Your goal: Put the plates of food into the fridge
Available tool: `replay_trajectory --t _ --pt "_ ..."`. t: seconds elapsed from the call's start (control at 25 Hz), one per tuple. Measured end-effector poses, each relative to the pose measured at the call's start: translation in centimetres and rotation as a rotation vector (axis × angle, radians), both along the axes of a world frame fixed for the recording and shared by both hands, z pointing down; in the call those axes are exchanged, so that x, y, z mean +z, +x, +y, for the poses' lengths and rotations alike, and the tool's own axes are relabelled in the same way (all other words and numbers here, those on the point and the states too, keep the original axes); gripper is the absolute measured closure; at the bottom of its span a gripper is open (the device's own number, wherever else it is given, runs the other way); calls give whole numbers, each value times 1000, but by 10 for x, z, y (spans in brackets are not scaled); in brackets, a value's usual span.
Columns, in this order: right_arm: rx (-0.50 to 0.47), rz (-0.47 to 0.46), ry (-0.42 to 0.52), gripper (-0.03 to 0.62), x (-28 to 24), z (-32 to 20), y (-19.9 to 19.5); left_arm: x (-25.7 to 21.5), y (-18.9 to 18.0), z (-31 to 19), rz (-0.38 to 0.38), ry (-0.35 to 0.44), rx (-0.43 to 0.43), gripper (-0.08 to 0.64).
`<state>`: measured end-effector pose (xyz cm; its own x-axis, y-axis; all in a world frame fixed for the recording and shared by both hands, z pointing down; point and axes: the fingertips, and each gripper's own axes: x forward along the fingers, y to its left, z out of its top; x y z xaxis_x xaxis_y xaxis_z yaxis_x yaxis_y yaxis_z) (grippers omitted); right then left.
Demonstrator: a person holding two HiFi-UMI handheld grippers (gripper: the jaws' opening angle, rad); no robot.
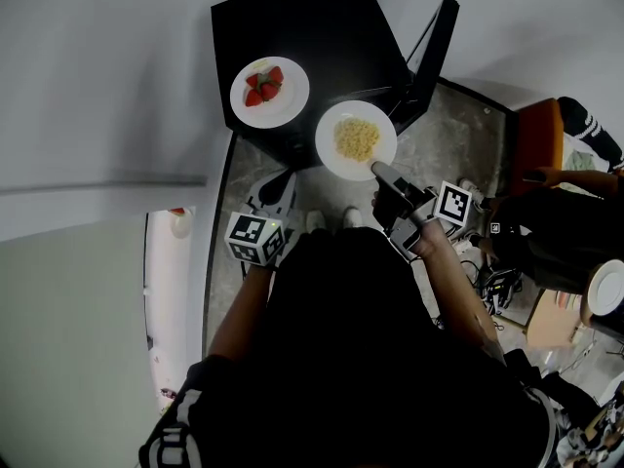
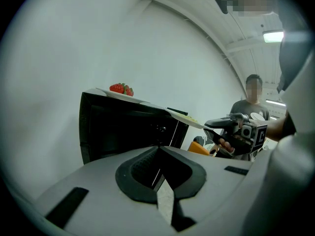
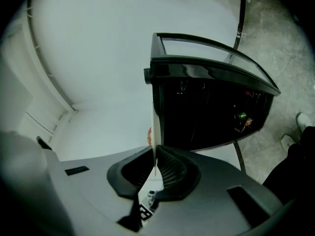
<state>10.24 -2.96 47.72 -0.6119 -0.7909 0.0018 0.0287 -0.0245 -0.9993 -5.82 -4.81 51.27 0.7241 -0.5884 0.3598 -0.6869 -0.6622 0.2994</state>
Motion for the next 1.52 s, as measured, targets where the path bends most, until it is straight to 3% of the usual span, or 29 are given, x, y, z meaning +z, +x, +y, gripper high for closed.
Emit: replay_trajectory --t 0.28,0.64,1.52 --pt "11 -17 -53 552 18 2 2 0 0 0 -4 -4 -1 538" --pt "3 43 -67 554 52 -7 7 -2 -5 -1 -7 -2 -16 538" --pt "60 77 -133 554 125 -34 22 -2 -18 0 -21 -1 -59 538"
